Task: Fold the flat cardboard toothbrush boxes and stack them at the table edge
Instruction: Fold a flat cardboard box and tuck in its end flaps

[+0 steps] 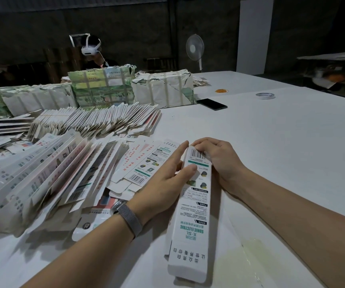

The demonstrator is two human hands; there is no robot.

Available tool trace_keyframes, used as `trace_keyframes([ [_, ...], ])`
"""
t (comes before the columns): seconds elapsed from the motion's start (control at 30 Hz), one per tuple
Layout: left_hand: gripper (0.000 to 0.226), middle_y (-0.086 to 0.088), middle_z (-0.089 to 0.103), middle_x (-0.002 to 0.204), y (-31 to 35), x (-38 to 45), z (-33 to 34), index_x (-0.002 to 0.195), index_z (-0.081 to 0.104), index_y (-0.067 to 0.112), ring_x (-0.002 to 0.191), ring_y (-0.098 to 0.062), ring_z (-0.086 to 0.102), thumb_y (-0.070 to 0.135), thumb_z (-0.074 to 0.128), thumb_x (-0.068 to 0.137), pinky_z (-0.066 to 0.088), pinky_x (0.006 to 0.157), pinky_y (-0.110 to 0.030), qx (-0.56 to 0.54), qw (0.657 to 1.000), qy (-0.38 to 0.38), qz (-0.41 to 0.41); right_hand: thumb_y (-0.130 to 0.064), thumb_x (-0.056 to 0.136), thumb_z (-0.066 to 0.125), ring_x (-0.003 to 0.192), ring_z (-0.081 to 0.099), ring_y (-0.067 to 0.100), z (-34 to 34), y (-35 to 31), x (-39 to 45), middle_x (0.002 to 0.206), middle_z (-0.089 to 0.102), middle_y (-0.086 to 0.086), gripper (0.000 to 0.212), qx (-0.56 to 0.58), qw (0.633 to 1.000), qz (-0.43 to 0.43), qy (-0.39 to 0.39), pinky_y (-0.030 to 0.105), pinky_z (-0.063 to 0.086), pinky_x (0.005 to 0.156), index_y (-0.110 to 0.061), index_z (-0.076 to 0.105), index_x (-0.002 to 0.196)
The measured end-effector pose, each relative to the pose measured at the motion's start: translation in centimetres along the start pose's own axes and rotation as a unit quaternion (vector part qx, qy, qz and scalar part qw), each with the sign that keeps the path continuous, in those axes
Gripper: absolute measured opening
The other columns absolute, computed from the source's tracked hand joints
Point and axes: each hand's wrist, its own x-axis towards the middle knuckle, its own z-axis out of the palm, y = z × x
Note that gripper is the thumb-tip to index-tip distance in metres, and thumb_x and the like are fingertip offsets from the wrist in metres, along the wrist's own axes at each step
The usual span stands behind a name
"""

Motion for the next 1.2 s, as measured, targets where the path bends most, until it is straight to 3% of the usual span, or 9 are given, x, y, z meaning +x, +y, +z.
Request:
trace_keyframes([
  [0.13,0.054,-0.005,0.066,0.121,0.3,0.0,0.0,0.154,0.028,0.038,0.095,-0.002,0.071,0.028,0.050,0.106,0.057,0.077,-0.022,-0.019,1.000,0.009,0.003,-0.009,0.094,0.058,0.059,0.067,0.020,0.1,0.1,-0.2,0.071,0.071,0.008,0.028,0.021,1.000,-0.009,-0.006,0.029,0.057,0.055,-0.017,0.075,0.073],
  [0.27,0.046,-0.013,0.069,0.115,0.7,0.0,0.1,0.147,0.037,0.035,0.089,-0.017,0.073,0.019,0.049,0.106,0.059,0.075,-0.029,-0.064,0.997,0.037,-0.008,-0.014,0.096,0.056,0.061,0.067,0.016,0.2,0.4,-0.3,0.074,0.072,0.004,0.026,0.022,0.999,-0.024,-0.015,0.024,0.053,0.054,-0.020,0.075,0.080],
  [0.37,0.040,-0.015,0.070,0.110,0.8,0.0,0.0,0.135,0.042,0.040,0.082,-0.018,0.071,0.015,0.048,0.106,0.059,0.072,-0.031,-0.101,0.993,0.063,-0.011,-0.020,0.089,0.058,0.069,0.064,0.016,0.2,0.7,-0.3,0.082,0.073,0.004,0.012,0.022,0.999,-0.023,-0.013,0.026,0.052,0.056,-0.025,0.068,0.094],
  [0.5,0.037,-0.013,0.070,0.100,0.8,0.0,0.1,0.132,0.044,0.037,0.075,-0.018,0.070,0.011,0.047,0.105,0.058,0.065,-0.030,-0.144,0.986,0.079,-0.013,-0.027,0.076,0.060,0.069,0.064,0.017,0.2,0.9,-0.1,0.087,0.070,0.003,0.024,0.018,0.999,-0.031,-0.019,0.031,0.049,0.059,-0.026,0.059,0.101],
  [0.63,0.037,-0.016,0.068,0.098,0.7,0.1,0.0,0.131,0.044,0.038,0.074,-0.021,0.069,0.011,0.047,0.105,0.058,0.063,-0.031,-0.167,0.982,0.089,-0.017,-0.028,0.079,0.064,0.069,0.067,0.016,0.2,1.0,-0.2,0.081,0.071,-0.003,0.025,-0.007,0.998,-0.050,-0.033,0.031,0.050,0.058,-0.026,0.058,0.103],
  [0.83,0.038,-0.014,0.070,0.099,0.5,0.2,0.0,0.132,0.043,0.034,0.076,-0.021,0.070,0.009,0.048,0.104,0.057,0.064,-0.031,-0.183,0.979,0.093,-0.014,-0.017,0.097,0.061,0.067,0.067,0.014,0.0,1.3,0.0,0.079,0.072,-0.004,0.008,-0.015,0.997,-0.066,-0.036,0.026,0.050,0.054,-0.024,0.058,0.099],
  [1.03,0.038,-0.012,0.071,0.099,0.6,0.3,0.1,0.132,0.044,0.036,0.077,-0.021,0.070,0.010,0.049,0.104,0.056,0.065,-0.031,-0.180,0.979,0.095,-0.016,-0.013,0.096,0.063,0.068,0.065,0.018,-0.1,1.1,0.1,0.081,0.071,0.001,0.011,-0.002,0.998,-0.053,-0.032,0.034,0.046,0.061,-0.022,0.060,0.089],
  [1.2,0.039,-0.018,0.071,0.107,0.7,0.2,0.1,0.132,0.045,0.039,0.080,-0.022,0.071,0.012,0.049,0.105,0.056,0.064,-0.029,-0.193,0.976,0.098,-0.023,-0.016,0.097,0.063,0.069,0.065,0.018,0.2,1.3,0.0,0.083,0.071,0.003,0.007,-0.002,0.998,-0.057,-0.021,0.035,0.048,0.061,-0.021,0.059,0.094],
])
